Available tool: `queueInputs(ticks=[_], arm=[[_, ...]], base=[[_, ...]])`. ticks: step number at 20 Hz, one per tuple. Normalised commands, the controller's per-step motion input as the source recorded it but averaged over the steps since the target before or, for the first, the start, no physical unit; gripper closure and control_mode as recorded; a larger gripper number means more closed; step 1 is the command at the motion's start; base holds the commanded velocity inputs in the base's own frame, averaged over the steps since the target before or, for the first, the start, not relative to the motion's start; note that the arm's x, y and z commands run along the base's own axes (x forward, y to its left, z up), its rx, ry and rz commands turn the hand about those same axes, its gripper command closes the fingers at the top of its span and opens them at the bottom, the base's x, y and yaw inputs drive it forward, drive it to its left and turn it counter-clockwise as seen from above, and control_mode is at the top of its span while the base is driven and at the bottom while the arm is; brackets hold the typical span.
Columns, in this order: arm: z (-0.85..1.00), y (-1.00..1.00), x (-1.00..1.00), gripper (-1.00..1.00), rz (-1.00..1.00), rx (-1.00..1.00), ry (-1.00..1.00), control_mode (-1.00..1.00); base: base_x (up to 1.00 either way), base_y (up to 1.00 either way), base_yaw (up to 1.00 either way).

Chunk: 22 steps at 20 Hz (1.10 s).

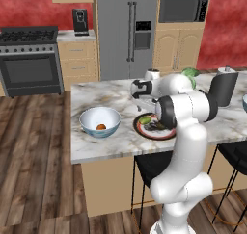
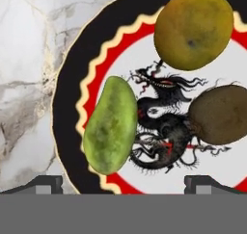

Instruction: Take the fruits from the plate on the dining counter and place two fruits in each bowl.

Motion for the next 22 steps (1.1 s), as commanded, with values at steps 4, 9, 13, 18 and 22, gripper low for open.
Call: queueInputs(ticks=[4,9,13,18,22], arm=[[-0.25,0.00,0.14,-1.00,-0.15,0.00,0.00,-1.00],[-0.18,0.00,0.05,-1.00,-0.13,0.00,0.00,-1.00],[-0.10,-0.02,0.02,-1.00,-0.12,0.00,0.00,-1.00],[-0.10,0.00,0.00,-1.00,-0.11,0.00,0.00,-1.00],[-0.14,0.00,0.01,-1.00,-0.08,0.00,0.00,-1.00]], base=[[0.00,0.00,0.00],[0.00,0.00,0.00],[0.00,0.00,0.00],[0.00,0.00,0.00],[0.00,0.00,0.00]])
